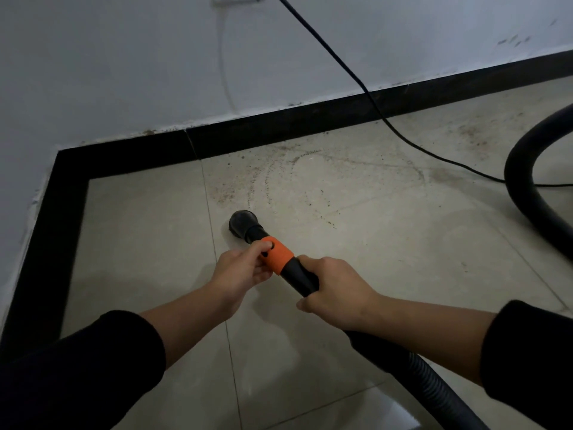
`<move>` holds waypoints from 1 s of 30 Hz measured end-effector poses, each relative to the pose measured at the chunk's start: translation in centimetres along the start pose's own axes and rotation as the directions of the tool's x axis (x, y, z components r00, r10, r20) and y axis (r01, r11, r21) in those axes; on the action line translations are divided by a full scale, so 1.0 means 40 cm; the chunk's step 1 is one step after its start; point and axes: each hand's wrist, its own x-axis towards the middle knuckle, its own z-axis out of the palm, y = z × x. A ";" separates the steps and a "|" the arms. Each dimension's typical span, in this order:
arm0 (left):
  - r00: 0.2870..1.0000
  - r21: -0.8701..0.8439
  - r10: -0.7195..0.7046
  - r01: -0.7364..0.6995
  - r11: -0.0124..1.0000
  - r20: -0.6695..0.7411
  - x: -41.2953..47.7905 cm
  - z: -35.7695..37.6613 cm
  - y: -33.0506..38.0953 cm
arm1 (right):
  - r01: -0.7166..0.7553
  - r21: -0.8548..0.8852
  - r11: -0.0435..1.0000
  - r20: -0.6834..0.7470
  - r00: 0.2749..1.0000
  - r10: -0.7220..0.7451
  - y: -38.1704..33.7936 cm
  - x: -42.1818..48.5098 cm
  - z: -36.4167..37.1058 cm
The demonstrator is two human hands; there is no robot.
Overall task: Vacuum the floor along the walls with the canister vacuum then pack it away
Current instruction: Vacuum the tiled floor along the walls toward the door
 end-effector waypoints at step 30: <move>0.988 0.104 -0.021 0.005 0.995 0.154 0.011 0.264 -0.049 | -0.230 0.126 0.965 -0.158 0.956 0.249 0.151 -0.141 -0.087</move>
